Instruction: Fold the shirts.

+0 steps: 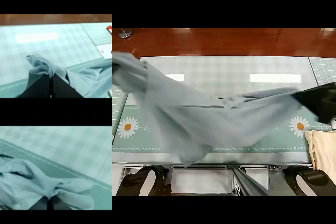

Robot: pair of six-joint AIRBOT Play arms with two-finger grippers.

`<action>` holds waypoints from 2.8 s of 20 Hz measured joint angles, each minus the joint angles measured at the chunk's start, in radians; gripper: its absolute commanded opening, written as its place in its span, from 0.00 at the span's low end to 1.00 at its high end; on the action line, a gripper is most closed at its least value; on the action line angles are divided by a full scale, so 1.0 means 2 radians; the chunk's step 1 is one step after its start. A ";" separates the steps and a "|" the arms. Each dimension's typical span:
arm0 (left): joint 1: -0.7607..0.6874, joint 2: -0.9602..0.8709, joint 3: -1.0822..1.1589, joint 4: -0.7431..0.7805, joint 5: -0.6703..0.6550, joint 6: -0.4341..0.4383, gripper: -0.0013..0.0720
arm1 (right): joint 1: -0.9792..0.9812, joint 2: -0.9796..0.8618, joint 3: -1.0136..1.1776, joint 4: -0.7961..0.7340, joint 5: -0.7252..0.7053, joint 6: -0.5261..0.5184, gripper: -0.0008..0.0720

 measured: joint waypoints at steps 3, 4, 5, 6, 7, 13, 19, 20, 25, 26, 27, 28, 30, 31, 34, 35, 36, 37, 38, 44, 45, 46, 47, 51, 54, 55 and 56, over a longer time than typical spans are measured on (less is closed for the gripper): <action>-0.012 -0.012 -0.097 0.003 0.084 0.023 0.05 | 0.000 -0.062 -0.048 0.007 -0.063 -0.016 0.05; -0.018 -0.020 -0.122 0.003 0.120 0.029 0.05 | 0.000 -0.091 -0.053 0.008 -0.091 -0.022 0.05; -0.024 -0.032 -0.145 0.003 0.159 0.035 0.05 | 0.000 -0.122 -0.053 0.011 -0.117 -0.025 0.05; -0.030 -0.046 -0.162 0.003 0.194 0.039 0.05 | 0.000 -0.159 -0.047 0.013 -0.141 -0.028 0.05; -0.039 -0.065 -0.175 0.004 0.227 0.042 0.05 | 0.000 -0.195 -0.037 0.019 -0.163 -0.031 0.05; -0.117 -0.222 -0.200 0.000 0.332 0.068 0.07 | -0.003 -0.413 0.097 0.092 -0.217 -0.049 0.05; -0.129 -0.365 -0.133 -0.028 0.270 0.055 0.98 | -0.037 -0.519 0.189 0.162 -0.204 -0.006 0.88; -0.121 -0.380 -0.108 -0.022 0.231 0.055 0.98 | -0.054 -0.521 0.198 0.167 -0.187 0.002 0.88; -0.046 -0.396 -0.051 0.068 0.097 0.002 0.97 | -0.173 -0.478 0.205 0.077 -0.046 0.007 0.88; -0.030 -0.393 -0.059 0.080 0.084 -0.009 0.97 | -0.196 -0.459 0.189 0.039 -0.027 0.009 0.87; -0.018 -0.393 -0.075 0.087 0.076 -0.016 0.97 | -0.220 -0.434 0.163 0.007 -0.022 0.017 0.87; -0.010 -0.391 -0.094 0.090 0.070 -0.021 0.97 | -0.240 -0.409 0.128 -0.020 -0.027 0.027 0.86; 0.000 -0.391 -0.139 0.078 0.085 -0.024 0.97 | -0.268 -0.348 0.030 -0.053 -0.049 0.039 0.86; 0.003 -0.391 -0.160 0.066 0.093 -0.021 0.97 | -0.277 -0.314 -0.027 -0.061 -0.069 0.039 0.86; 0.007 -0.403 -0.194 0.041 0.116 -0.011 0.97 | -0.291 -0.226 -0.168 -0.046 -0.121 0.030 0.86; 0.007 -0.409 -0.200 0.038 0.120 -0.010 0.97 | -0.293 -0.203 -0.203 -0.028 -0.131 0.020 0.86; 0.005 -0.415 -0.204 0.032 0.127 -0.008 0.97 | -0.295 -0.185 -0.230 -0.014 -0.136 0.012 0.86; 0.002 -0.422 -0.208 0.028 0.130 -0.007 0.97 | -0.296 -0.171 -0.250 -0.002 -0.139 0.003 0.86; -0.002 -0.429 -0.210 0.026 0.130 -0.005 0.97 | -0.297 -0.160 -0.266 0.013 -0.138 -0.006 0.86; -0.051 -0.454 -0.213 -0.024 0.185 0.007 0.04 | -0.253 -0.137 -0.300 0.041 -0.118 -0.025 0.86; -0.056 -0.456 -0.213 -0.020 0.192 0.011 0.05 | -0.238 -0.136 -0.302 0.043 -0.121 -0.023 0.86; -0.060 -0.456 -0.209 -0.031 0.197 0.018 0.05 | -0.225 -0.135 -0.303 0.042 -0.126 -0.017 0.86; -0.063 -0.457 -0.206 -0.038 0.197 0.024 0.05 | -0.210 -0.136 -0.304 0.043 -0.131 -0.008 0.86; -0.066 -0.458 -0.183 -0.048 0.193 0.039 0.05 | -0.138 -0.167 -0.305 0.071 -0.162 0.012 0.86; -0.066 -0.458 -0.169 -0.052 0.189 0.046 0.05 | -0.101 -0.219 -0.290 0.085 -0.190 0.028 0.86; -0.066 -0.458 -0.166 -0.052 0.188 0.048 0.05 | -0.095 -0.238 -0.282 0.089 -0.196 0.029 0.86; -0.067 -0.458 -0.164 -0.053 0.184 0.048 0.05 | -0.091 -0.257 -0.272 0.093 -0.201 0.030 0.86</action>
